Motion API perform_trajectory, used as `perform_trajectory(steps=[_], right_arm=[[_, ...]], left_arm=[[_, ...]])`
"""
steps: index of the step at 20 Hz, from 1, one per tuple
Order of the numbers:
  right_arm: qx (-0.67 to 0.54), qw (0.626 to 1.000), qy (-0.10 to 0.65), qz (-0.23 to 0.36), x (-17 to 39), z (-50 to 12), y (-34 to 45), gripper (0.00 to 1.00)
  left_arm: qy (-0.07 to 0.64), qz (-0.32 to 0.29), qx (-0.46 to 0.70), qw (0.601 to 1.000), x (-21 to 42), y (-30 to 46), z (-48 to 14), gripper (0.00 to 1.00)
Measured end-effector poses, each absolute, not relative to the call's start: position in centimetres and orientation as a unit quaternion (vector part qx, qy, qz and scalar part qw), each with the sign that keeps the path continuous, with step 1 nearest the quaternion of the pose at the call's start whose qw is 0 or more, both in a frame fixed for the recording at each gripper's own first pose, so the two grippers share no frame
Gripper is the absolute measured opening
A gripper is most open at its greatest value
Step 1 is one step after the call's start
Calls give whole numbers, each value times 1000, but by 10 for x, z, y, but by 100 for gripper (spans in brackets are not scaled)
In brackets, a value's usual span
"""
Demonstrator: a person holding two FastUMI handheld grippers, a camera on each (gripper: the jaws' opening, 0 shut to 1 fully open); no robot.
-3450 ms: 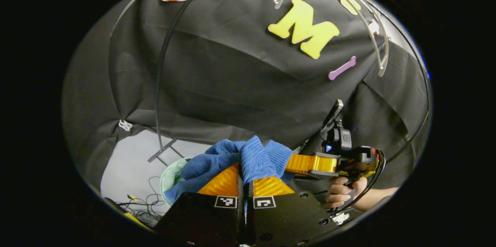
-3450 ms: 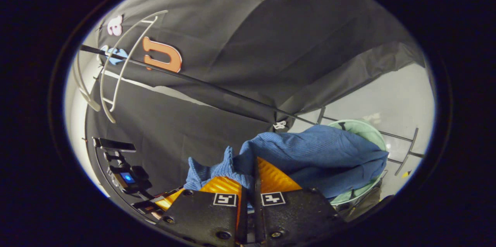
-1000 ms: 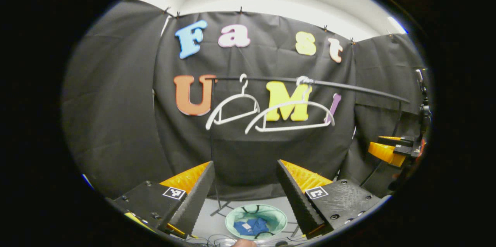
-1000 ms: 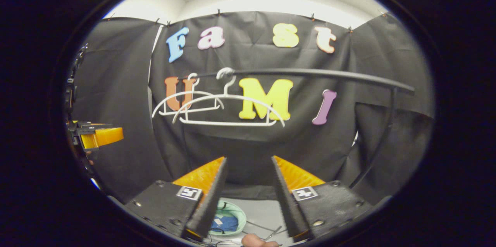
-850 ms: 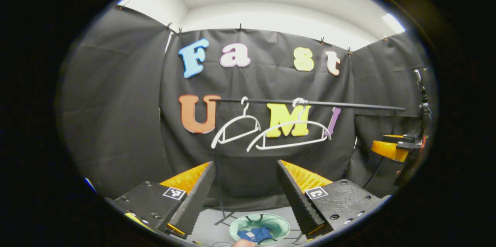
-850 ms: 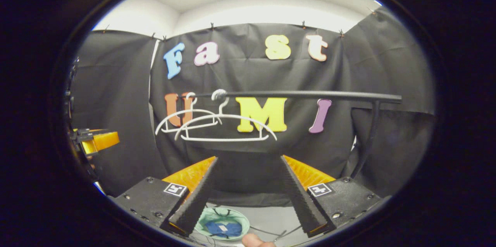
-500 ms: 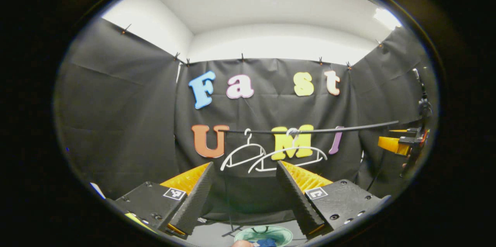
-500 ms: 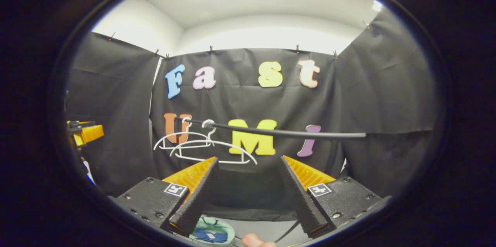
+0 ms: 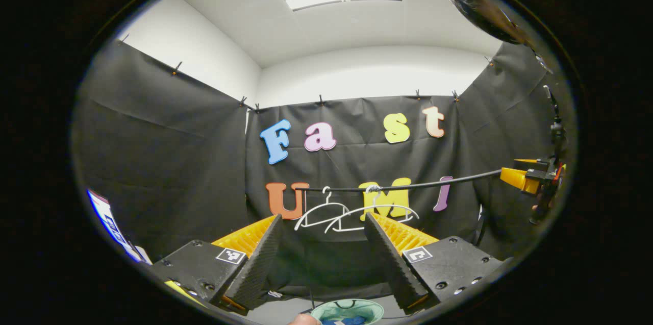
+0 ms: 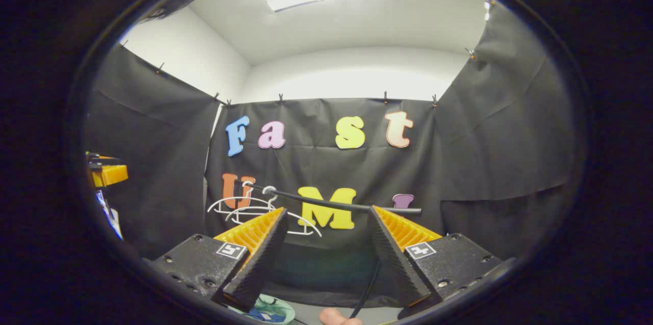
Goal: Grasp the clothes on the hanger with both hands and then place them into the laundry hamper below.
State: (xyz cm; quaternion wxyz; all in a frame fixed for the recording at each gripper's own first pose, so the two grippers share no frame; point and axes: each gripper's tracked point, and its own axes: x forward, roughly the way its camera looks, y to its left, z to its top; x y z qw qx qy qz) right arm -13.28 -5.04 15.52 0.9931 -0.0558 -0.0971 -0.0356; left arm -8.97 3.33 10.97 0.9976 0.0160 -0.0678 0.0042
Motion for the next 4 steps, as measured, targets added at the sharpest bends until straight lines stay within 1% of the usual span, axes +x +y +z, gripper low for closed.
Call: perform_trajectory(steps=[1,4], right_arm=[[-57,993,-94,-34,-136,154,-51,98],[-51,994,-85,-46,-142,155,-58,99]], left_arm=[[-74,7,19,997,-94,32,113,100],[-76,-6,24,997,-94,23,119,99]])
